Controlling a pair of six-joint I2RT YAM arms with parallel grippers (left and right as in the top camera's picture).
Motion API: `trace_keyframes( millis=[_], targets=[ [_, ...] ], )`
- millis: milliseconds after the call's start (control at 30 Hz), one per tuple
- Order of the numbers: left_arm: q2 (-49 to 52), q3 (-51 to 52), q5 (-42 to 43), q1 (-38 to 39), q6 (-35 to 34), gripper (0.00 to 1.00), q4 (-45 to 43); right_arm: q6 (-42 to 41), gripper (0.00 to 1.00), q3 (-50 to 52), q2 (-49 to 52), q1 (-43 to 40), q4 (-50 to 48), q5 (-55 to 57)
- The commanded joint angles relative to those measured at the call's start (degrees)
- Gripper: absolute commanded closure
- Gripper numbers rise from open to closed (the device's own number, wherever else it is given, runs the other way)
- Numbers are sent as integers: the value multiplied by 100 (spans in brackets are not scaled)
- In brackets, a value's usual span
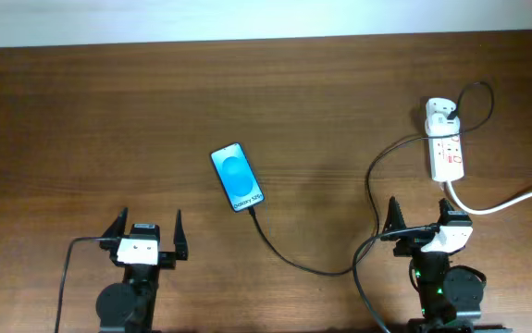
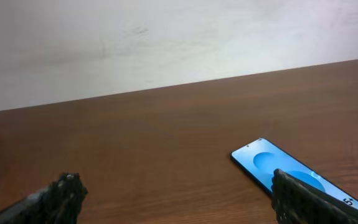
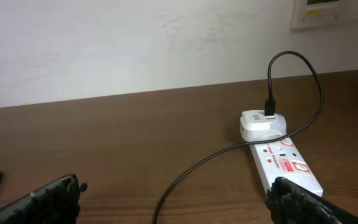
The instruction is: Plug charger to phone and switch on socket
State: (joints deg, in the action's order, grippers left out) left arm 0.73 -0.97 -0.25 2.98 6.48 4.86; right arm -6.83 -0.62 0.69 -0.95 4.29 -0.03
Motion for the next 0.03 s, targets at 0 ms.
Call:
trace_keyframes(
  millis=[0],
  targets=[
    [-44,50,0,22,92,1,-15,42,2,31,-33,57,31,-11]
  ],
)
